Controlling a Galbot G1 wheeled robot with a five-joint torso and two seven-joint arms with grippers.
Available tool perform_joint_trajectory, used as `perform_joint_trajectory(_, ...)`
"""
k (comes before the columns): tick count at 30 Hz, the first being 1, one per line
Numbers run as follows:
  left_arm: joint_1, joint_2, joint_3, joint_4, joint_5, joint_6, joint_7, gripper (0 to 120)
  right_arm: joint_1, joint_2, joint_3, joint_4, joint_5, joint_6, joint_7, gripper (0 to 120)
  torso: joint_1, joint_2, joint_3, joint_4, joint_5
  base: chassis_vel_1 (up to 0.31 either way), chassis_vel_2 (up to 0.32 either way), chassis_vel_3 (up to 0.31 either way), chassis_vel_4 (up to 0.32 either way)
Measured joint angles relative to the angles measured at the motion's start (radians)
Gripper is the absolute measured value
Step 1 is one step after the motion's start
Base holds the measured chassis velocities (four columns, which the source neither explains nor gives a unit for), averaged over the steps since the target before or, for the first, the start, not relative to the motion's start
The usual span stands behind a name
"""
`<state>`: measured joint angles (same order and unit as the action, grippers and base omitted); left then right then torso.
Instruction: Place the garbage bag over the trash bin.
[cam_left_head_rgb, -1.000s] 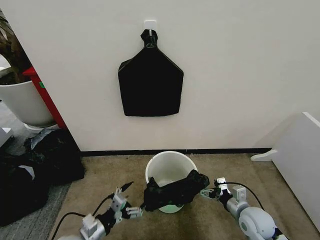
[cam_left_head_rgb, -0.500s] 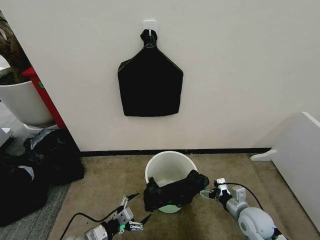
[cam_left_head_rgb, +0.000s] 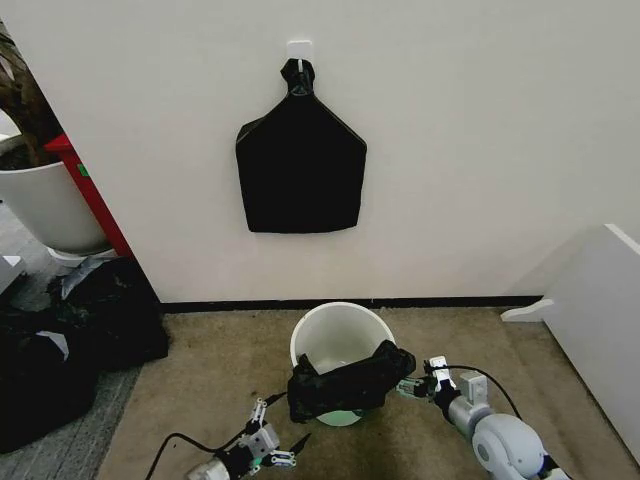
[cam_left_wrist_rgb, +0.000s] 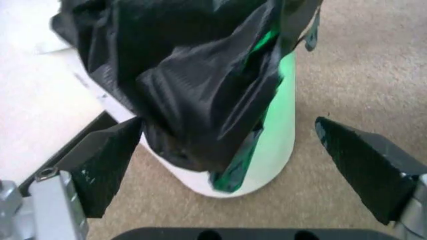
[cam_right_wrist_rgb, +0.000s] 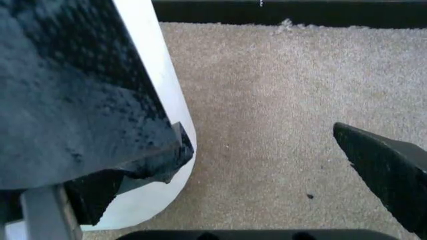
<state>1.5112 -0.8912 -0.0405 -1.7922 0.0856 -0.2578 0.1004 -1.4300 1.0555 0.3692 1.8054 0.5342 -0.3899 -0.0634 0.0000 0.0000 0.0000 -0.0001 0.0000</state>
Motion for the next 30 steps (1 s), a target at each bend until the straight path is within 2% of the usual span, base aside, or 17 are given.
perform_joint_trajectory(16,0.020,-0.041,0.005,0.001,0.027,0.001,-0.132,100,-0.002,0.006,-0.003,0.005,-0.005,0.001,0.005,100,0.000,0.000,0.000,0.0002,0.0001,0.000,0.000,0.000,0.000)
perform_joint_trajectory(21,0.062,-0.040,-0.017,-0.061,0.005,-0.008,-0.153,100,-0.002,0.015,-0.009,-0.005,-0.017,-0.001,0.010,100,0.000,0.000,0.000,0.0002,0.0000,0.000,0.000,0.000,0.000)
perform_joint_trajectory(30,0.057,-0.016,-0.032,-0.118,-0.018,-0.002,-0.160,100,0.001,0.014,-0.008,-0.015,-0.021,-0.003,0.011,100,0.000,0.000,0.000,0.0001,0.0000,0.000,0.000,0.000,0.000)
